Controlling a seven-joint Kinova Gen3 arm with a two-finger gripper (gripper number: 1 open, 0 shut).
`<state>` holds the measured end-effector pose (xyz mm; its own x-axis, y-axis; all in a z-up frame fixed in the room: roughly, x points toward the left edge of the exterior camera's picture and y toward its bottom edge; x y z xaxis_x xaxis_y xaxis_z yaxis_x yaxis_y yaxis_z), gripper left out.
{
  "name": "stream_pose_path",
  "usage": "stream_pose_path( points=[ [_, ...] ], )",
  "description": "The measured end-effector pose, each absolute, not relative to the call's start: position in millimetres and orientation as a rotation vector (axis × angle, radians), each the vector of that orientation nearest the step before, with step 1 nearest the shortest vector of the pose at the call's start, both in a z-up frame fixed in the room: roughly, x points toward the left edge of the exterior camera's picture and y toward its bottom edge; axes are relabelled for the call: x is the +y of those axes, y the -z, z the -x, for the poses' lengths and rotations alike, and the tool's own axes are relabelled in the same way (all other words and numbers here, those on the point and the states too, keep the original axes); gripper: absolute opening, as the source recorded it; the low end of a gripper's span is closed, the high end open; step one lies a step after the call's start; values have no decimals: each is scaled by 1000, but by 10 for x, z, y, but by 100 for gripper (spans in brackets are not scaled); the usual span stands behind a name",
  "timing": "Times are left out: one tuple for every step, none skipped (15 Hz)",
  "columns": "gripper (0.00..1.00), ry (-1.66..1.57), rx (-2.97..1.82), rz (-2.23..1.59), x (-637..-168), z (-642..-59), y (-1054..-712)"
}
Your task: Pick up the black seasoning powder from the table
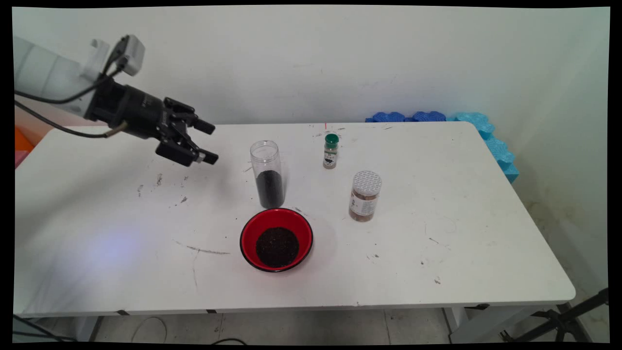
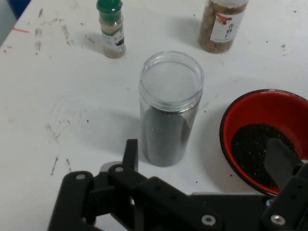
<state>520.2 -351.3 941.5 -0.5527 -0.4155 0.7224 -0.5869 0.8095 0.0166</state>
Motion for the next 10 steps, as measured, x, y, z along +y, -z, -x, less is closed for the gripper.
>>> stream_pose_path(
  points=[
    [100, -286, -2235, -736, -3541, -5192, -9359],
    [100, -283, -2233, -738, -3580, -5179, -9295],
    [100, -280, -2231, -738, -3619, -5162, -9234],
    [100, -277, -2229, -739, -3654, -5144, -9173],
    [100, -274, -2226, -738, -3686, -5125, -9120],
    [100, -272, -2224, -737, -3707, -5111, -9086],
    [100, -269, -2220, -737, -3739, -5088, -9034],
    [100, -266, -2217, -737, -3776, -5063, -8976],
    [100, -263, -2213, -738, -3813, -5037, -8919],
    [100, -261, -2210, -738, -3843, -5015, -8873]
  ],
)
